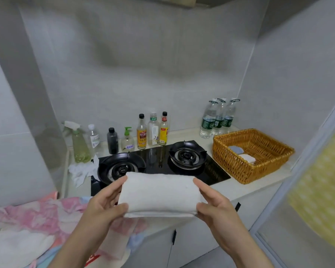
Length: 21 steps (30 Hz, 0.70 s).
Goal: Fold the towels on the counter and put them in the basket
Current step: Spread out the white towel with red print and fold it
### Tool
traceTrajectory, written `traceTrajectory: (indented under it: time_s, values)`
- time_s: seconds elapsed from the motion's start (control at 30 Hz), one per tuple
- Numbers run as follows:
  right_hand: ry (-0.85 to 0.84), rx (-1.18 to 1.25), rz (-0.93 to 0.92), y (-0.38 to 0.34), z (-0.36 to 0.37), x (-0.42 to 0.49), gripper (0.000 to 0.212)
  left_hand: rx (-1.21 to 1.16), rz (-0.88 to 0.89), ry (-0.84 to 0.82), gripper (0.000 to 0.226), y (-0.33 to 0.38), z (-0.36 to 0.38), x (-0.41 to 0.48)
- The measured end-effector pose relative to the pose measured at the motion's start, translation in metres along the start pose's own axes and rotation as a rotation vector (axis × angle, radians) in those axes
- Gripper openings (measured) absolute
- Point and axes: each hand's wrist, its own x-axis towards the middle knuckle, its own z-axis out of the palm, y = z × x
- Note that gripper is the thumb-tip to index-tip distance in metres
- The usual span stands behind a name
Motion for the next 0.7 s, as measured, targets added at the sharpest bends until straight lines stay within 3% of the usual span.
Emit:
traceTrajectory:
  time_s: [0.4,0.7]
  values:
    - [0.055,0.008,0.026,-0.028,-0.06,0.159,0.059,-0.003,-0.069,0.001,0.068,-0.035,0.045,0.173]
    - [0.148,-0.007,0.034,-0.051,-0.164,0.219,0.055,-0.025,-0.075,-0.06,0.065,-0.062,0.143,0.253]
